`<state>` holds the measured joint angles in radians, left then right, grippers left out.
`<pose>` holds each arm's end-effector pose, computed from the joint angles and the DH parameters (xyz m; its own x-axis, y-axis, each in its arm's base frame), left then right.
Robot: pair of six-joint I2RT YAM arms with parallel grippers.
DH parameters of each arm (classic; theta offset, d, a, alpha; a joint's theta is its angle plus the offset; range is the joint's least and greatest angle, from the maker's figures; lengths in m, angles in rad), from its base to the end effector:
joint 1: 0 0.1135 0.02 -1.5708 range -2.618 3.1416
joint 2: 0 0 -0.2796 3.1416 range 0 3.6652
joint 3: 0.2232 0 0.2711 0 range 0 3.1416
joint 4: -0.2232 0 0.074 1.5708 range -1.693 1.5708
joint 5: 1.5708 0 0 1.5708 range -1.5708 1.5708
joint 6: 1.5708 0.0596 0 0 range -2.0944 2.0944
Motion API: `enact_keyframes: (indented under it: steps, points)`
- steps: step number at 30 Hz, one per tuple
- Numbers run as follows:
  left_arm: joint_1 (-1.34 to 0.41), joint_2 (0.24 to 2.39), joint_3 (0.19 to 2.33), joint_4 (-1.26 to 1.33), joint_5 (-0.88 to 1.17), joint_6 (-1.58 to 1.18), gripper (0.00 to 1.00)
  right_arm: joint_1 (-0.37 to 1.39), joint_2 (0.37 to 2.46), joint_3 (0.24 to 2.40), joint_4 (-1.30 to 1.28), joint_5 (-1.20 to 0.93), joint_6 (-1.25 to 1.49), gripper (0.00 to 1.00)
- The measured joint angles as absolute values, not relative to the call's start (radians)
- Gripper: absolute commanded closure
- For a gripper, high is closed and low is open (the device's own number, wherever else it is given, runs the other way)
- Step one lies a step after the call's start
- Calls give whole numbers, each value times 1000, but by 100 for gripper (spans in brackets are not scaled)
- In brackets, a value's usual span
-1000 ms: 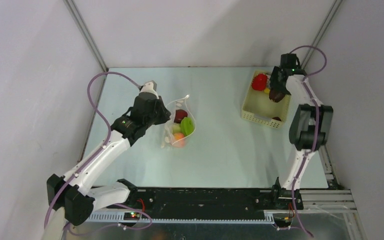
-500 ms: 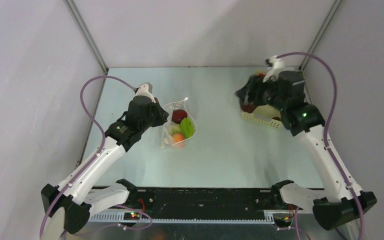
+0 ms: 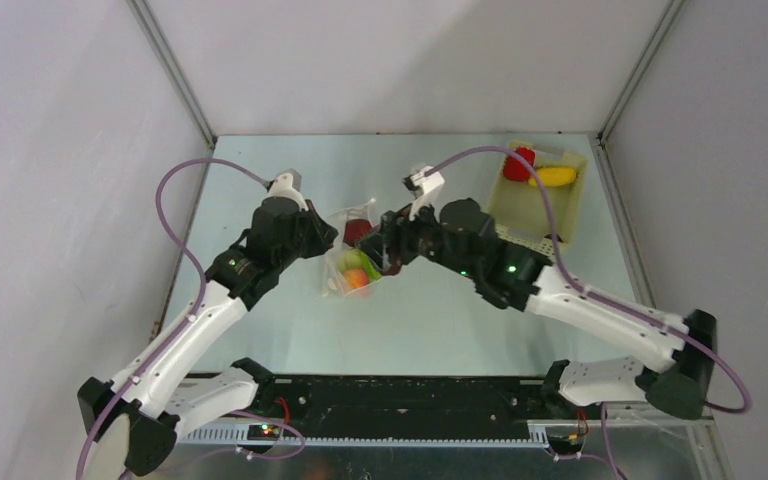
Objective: Place the food in the zip-top bag and seal the zipper
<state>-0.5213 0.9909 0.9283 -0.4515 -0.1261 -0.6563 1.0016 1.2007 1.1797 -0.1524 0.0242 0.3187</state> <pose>0.2208 -0.1182 0.3253 -0.5814 -0.3642 -0.7276 0.0560 0.8742 -0.4823 0.1715 0.2654 0.4056 -0.3481 0.0371 -0.9367 -0.7583 0.5763 0.3047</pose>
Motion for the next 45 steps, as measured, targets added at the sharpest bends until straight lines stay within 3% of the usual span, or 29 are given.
enact_keyframes:
  steps: [5,7,10,11,12,14,16,25,32,38,45]
  points:
    - [-521,987,928,-453,-120,-658,100,1034,1342,1180,3,176,341,65]
    - [-521,987,928,-457,-120,-659,100,1045,1386,1180,48,231,349,58]
    - [-521,987,928,-459,-120,-665,100,1063,1440,1181,112,288,355,33]
    - [-521,987,928,-459,-120,-666,100,1074,1459,1184,126,309,355,29]
    - [-521,987,928,-461,-120,-667,100,1085,1475,1188,135,327,355,17]
    - [-521,985,928,-467,-120,-674,100,1107,1503,1196,140,364,352,5]
    - [-521,979,928,-477,-121,-676,100,1124,1515,1200,136,398,348,1]
    - [-521,925,928,-492,-129,-685,100,1138,1502,1221,95,392,349,0]
    - [-521,905,928,-503,-137,-684,100,1093,1336,1222,-129,361,363,0]
    - [-521,902,926,-496,-136,-682,100,661,1168,1250,-441,289,420,1]
    - [-521,912,898,-471,-135,-681,100,165,1242,1267,-691,262,406,0]
